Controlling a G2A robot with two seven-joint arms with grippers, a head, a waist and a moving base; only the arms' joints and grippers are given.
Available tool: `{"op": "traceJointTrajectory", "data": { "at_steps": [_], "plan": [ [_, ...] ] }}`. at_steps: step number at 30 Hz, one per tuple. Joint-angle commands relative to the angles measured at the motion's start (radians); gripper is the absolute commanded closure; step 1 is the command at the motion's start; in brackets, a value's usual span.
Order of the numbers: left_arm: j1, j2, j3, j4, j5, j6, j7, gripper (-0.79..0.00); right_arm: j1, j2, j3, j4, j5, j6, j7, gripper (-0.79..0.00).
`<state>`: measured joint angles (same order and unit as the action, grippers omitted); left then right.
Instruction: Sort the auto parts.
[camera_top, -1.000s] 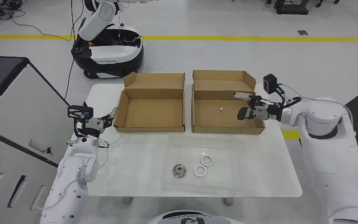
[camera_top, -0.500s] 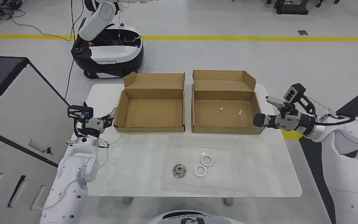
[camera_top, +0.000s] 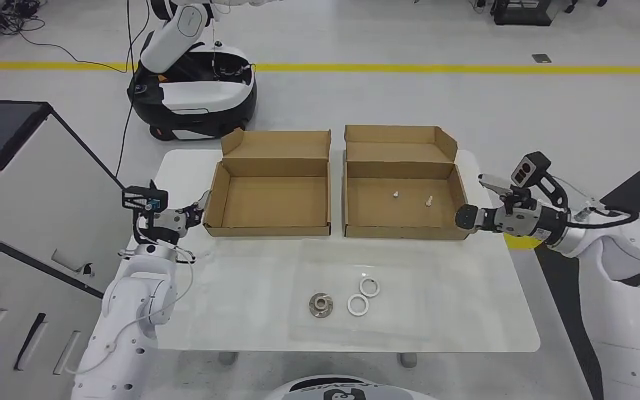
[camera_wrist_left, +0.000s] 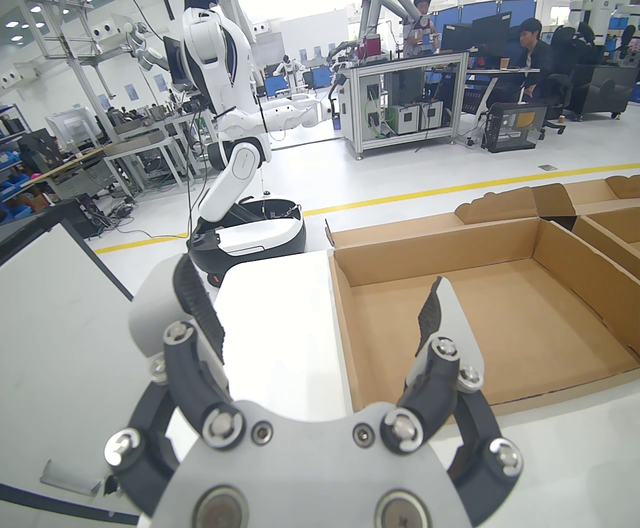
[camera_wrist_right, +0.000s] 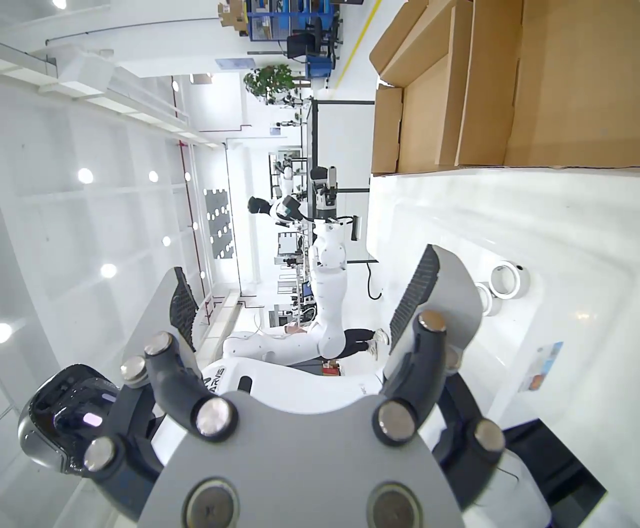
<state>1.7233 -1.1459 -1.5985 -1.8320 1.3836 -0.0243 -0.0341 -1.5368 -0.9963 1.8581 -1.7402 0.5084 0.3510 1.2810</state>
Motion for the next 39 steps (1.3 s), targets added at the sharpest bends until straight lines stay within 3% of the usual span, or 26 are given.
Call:
{"op": "traceJointTrajectory", "data": {
  "at_steps": [1, 10, 20, 29, 39],
  "plan": [
    [-0.011, 0.005, 0.006, -0.050, 0.110, -0.014, -0.108, -0.785, 0.000, 0.000, 0.000, 0.000, 0.000, 0.000, 0.000, -0.785],
    [-0.035, 0.005, 0.050, -0.325, 0.160, -0.093, -0.478, -0.785, 0.000, 0.000, 0.000, 0.000, 0.000, 0.000, 0.000, -0.785],
    [-0.118, 0.005, 0.184, -0.491, 0.158, -0.270, -0.669, -0.785, 0.000, 0.000, 0.000, 0.000, 0.000, 0.000, 0.000, -0.785],
    [-0.299, -0.011, 0.422, -0.477, 0.146, -0.397, -0.851, -0.785, 0.000, 0.000, 0.000, 0.000, 0.000, 0.000, 0.000, -0.785],
    [-0.556, -0.060, 0.682, -0.371, -0.025, -0.400, -1.099, -0.785, 0.000, 0.000, 0.000, 0.000, 0.000, 0.000, 0.000, -0.785]
  ]
}}
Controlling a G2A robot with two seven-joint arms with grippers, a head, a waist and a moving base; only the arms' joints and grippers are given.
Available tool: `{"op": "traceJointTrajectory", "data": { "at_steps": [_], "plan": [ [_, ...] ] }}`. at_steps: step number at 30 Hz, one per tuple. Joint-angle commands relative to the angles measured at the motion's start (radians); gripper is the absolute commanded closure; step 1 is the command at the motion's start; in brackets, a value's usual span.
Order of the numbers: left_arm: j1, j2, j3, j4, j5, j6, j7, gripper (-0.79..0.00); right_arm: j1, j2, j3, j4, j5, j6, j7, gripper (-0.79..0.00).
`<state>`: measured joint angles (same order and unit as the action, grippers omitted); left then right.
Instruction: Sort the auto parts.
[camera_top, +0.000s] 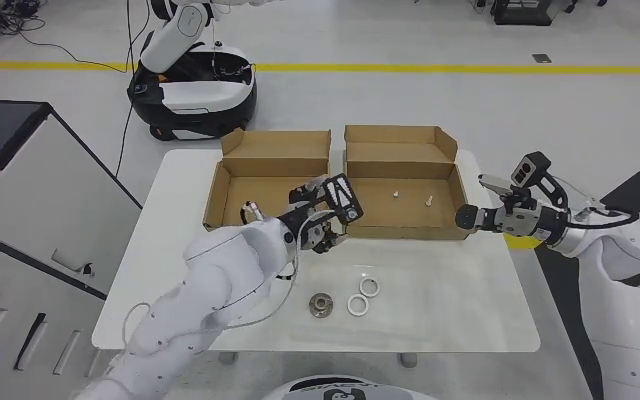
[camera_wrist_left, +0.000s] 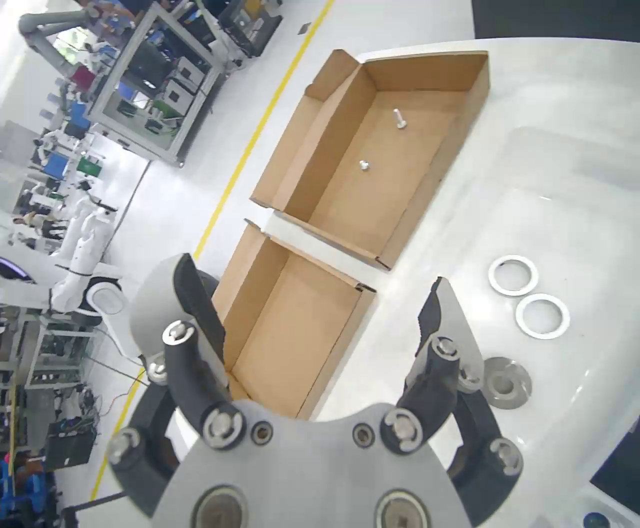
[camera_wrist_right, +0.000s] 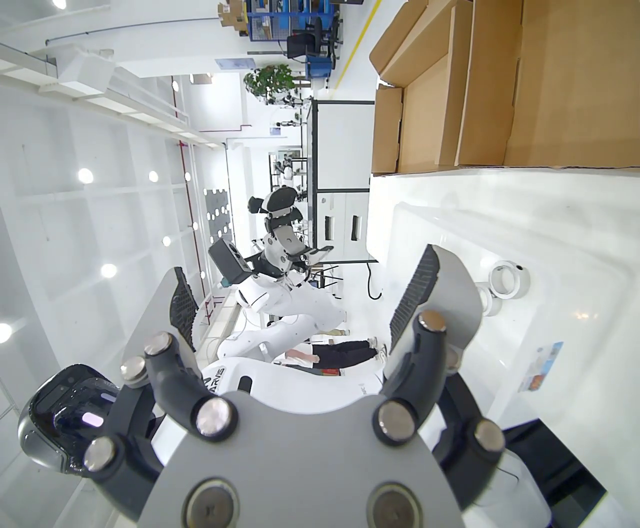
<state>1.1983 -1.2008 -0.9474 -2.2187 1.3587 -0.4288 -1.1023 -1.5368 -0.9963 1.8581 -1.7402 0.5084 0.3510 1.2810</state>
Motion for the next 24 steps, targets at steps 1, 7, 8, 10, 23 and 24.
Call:
{"op": "traceJointTrajectory", "data": {
  "at_steps": [1, 7, 8, 10, 23, 24],
  "plan": [
    [-0.052, -0.012, 0.056, 0.031, -0.017, 0.017, -0.052, -0.785, 0.000, 0.000, 0.000, 0.000, 0.000, 0.000, 0.000, -0.785],
    [-0.189, -0.054, 0.172, 0.113, -0.161, 0.074, -0.163, -0.785, 0.000, 0.000, 0.000, 0.000, 0.000, 0.000, 0.000, -0.785],
    [-0.211, -0.061, 0.187, 0.125, -0.192, 0.084, -0.178, -0.785, 0.000, 0.000, 0.000, 0.000, 0.000, 0.000, 0.000, -0.785],
    [-0.248, -0.076, 0.210, 0.153, -0.268, 0.115, -0.200, -0.785, 0.000, 0.000, 0.000, 0.000, 0.000, 0.000, 0.000, -0.785],
    [-0.356, -0.132, 0.369, 0.305, -0.407, 0.153, -0.264, -0.785, 0.000, 0.000, 0.000, 0.000, 0.000, 0.000, 0.000, -0.785],
    [-0.354, -0.133, 0.376, 0.308, -0.407, 0.152, -0.261, -0.785, 0.000, 0.000, 0.000, 0.000, 0.000, 0.000, 0.000, -0.785]
  ]
}}
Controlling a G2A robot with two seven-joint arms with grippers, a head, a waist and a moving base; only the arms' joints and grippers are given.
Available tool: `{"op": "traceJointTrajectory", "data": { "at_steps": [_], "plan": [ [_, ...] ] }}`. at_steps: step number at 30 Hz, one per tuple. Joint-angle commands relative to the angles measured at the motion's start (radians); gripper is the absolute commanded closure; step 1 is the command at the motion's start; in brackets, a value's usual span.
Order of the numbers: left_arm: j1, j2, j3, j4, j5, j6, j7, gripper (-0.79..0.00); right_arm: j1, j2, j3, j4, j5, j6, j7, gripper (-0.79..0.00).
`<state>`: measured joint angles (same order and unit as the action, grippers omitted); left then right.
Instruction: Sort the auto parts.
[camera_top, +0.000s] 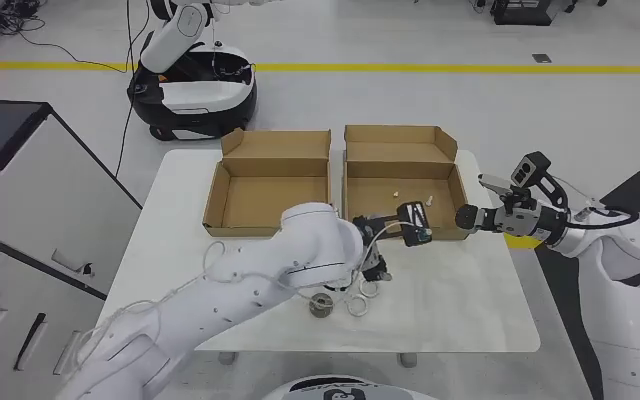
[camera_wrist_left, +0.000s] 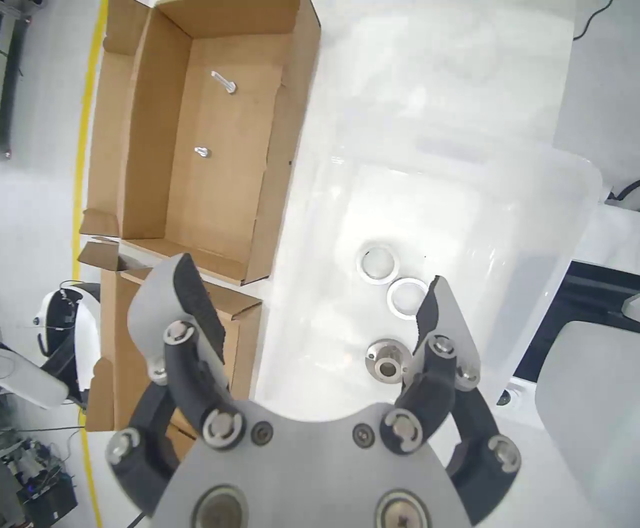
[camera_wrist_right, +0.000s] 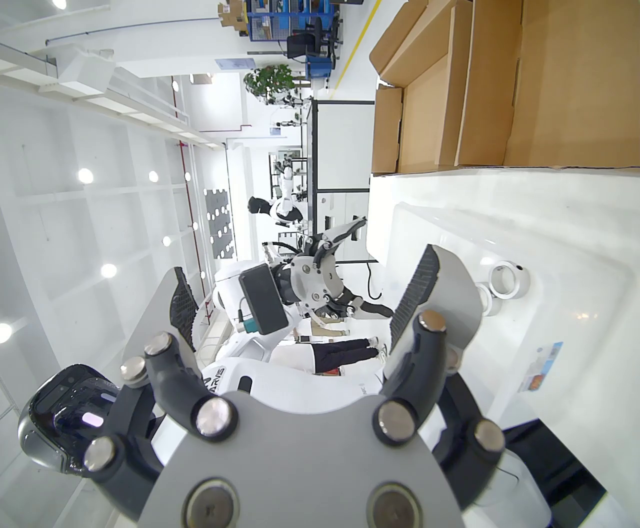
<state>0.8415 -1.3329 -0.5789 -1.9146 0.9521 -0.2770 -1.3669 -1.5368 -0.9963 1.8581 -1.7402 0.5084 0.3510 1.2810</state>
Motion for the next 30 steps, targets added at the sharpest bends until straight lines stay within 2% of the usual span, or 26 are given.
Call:
{"op": "traceJointTrajectory", "data": {
  "at_steps": [1, 10, 13, 14, 18, 21, 24, 27, 30],
  "plan": [
    [0.006, -0.002, 0.012, 0.005, 0.000, 0.000, 0.006, -0.785, 0.000, 0.000, 0.000, 0.000, 0.000, 0.000, 0.000, -0.785],
    [0.051, 0.000, 0.038, -0.028, -0.015, -0.003, 0.008, -0.785, 0.000, 0.000, 0.000, 0.000, 0.000, 0.000, 0.000, -0.785],
    [0.063, 0.003, 0.036, -0.034, -0.032, -0.015, 0.007, -0.723, 0.000, 0.000, 0.000, 0.000, 0.000, 0.000, 0.000, -0.785],
    [0.066, 0.003, 0.033, -0.034, -0.038, -0.015, 0.009, -0.665, 0.000, 0.000, 0.000, 0.000, 0.000, 0.000, 0.000, -0.785],
    [0.075, 0.005, 0.031, -0.029, -0.056, -0.026, 0.019, -0.665, 0.000, 0.000, 0.000, 0.000, 0.000, 0.000, 0.000, -0.785],
    [0.078, 0.006, 0.032, -0.013, -0.067, -0.043, 0.026, -0.699, 0.000, 0.000, 0.000, 0.000, 0.000, 0.000, 0.000, -0.785],
    [0.081, 0.008, 0.031, 0.013, -0.069, -0.058, 0.040, -0.665, 0.000, 0.000, 0.000, 0.000, 0.000, 0.000, 0.000, -0.785],
    [0.082, 0.010, 0.033, 0.038, -0.059, -0.075, 0.054, -0.699, 0.000, 0.000, 0.000, 0.000, 0.000, 0.000, 0.000, -0.785],
    [0.082, 0.011, 0.031, 0.070, -0.048, -0.084, 0.075, -0.659, 0.000, 0.000, 0.000, 0.000, 0.000, 0.000, 0.000, -0.785]
  ]
}}
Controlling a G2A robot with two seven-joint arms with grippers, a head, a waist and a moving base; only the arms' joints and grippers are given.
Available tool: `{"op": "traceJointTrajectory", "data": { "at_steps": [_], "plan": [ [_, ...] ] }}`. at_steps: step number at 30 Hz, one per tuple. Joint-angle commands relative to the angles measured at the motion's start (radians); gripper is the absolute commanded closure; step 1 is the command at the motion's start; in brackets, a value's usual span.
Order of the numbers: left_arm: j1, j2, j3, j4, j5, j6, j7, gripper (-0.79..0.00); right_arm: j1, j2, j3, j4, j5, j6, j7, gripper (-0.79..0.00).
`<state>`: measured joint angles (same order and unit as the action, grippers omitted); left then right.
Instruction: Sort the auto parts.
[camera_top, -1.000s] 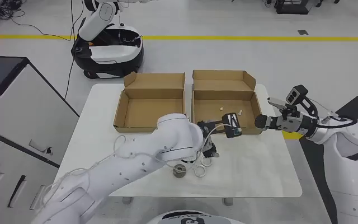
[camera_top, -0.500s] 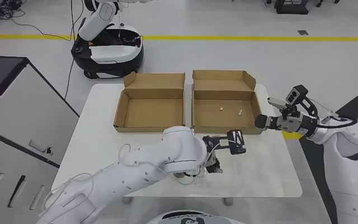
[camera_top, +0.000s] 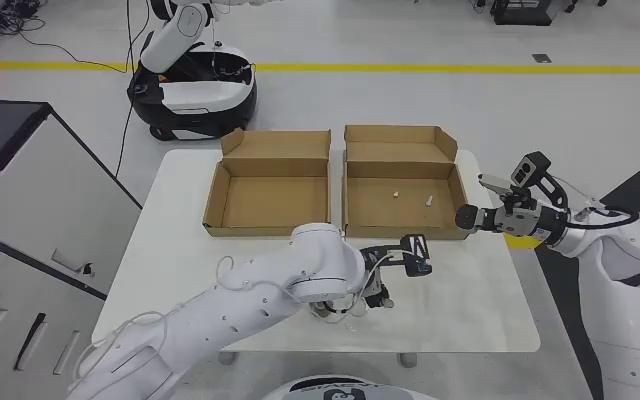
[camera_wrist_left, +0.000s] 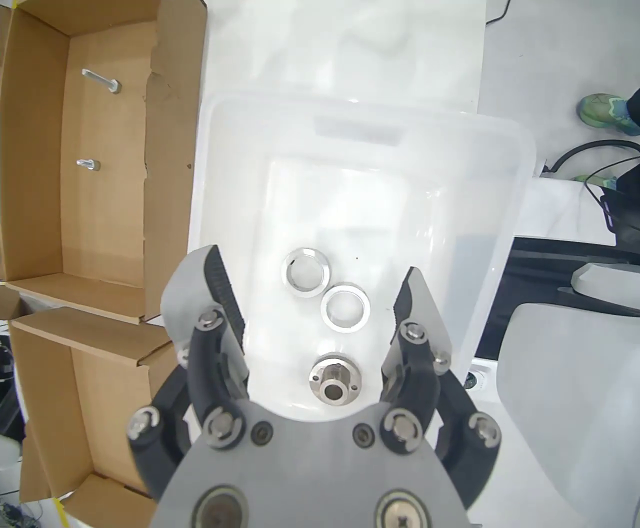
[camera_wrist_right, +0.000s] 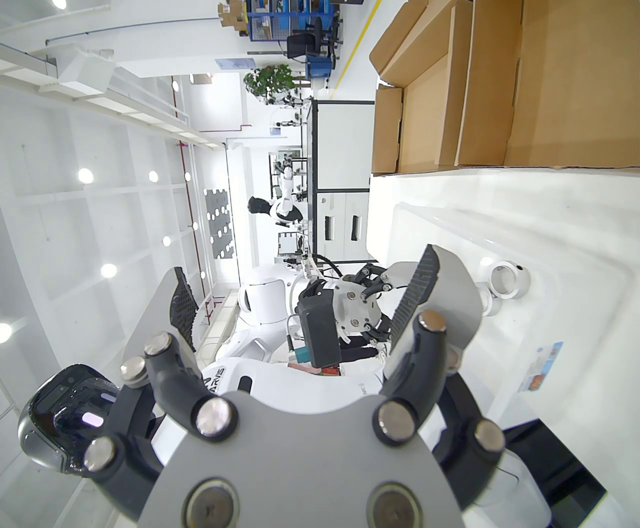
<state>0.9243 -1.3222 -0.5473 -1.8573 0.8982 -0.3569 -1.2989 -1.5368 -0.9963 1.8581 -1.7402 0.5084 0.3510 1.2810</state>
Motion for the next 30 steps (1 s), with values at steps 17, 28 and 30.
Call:
{"op": "traceJointTrajectory", "data": {
  "at_steps": [17, 28, 30],
  "plan": [
    [-0.004, 0.003, 0.048, 0.100, 0.019, -0.138, 0.027, -0.449, 0.000, 0.000, 0.000, 0.000, 0.000, 0.000, 0.000, -0.785],
    [-0.042, -0.001, 0.081, 0.148, 0.081, -0.225, 0.075, -0.366, 0.000, 0.000, 0.000, 0.000, 0.000, 0.000, 0.000, -0.785],
    [-0.047, -0.004, 0.087, 0.159, 0.088, -0.226, 0.087, -0.360, 0.000, 0.000, 0.000, 0.000, 0.000, 0.000, 0.000, -0.785]
  ]
}}
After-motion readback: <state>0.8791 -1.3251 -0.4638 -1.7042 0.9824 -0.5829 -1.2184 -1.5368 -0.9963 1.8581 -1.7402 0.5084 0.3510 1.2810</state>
